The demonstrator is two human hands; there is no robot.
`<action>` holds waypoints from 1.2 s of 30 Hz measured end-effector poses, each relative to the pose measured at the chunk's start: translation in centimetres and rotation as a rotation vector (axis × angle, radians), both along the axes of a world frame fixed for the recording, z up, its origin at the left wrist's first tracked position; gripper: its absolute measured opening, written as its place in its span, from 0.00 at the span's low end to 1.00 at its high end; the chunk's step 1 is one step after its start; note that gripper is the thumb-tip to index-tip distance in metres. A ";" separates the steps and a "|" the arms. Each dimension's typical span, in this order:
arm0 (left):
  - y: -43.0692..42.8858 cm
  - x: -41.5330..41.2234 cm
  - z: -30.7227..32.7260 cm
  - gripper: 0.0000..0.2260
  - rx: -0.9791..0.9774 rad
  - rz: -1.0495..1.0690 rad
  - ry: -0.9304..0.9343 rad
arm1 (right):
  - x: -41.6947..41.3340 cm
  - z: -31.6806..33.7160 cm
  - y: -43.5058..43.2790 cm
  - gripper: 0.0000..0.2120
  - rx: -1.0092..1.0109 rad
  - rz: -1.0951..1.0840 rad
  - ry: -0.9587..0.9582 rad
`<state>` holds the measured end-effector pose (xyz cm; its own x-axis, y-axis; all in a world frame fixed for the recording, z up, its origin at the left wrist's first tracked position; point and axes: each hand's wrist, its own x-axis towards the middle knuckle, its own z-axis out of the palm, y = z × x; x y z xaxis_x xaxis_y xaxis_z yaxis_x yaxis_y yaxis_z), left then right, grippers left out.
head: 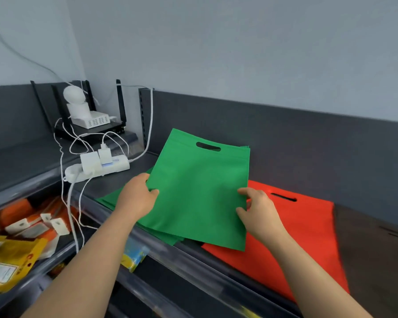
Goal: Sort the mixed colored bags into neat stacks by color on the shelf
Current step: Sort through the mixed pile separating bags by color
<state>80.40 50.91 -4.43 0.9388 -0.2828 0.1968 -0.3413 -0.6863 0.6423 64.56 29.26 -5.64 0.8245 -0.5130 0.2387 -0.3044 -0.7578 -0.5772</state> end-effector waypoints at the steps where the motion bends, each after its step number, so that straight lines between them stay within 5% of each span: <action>1: 0.4 1.0 -0.1 0.09 0.019 -0.015 0.001 | 0.6 -0.1 0.6 0.24 0.006 -0.014 0.010; 12: 3.1 9.0 -1.6 0.14 0.235 -0.155 0.006 | 5.4 -1.6 6.5 0.24 0.052 -0.193 0.176; 17: 3.7 11.0 -2.4 0.22 0.327 -0.223 -0.005 | 6.3 -2.1 8.2 0.22 -0.014 -0.269 0.246; 23: 3.7 10.6 -2.6 0.20 0.430 -0.254 -0.163 | 6.5 -2.2 9.3 0.18 -0.158 -0.347 0.301; 36: -0.2 1.3 -0.7 0.17 0.092 -0.626 -0.311 | 0.3 0.3 9.8 0.20 -0.260 -0.431 0.185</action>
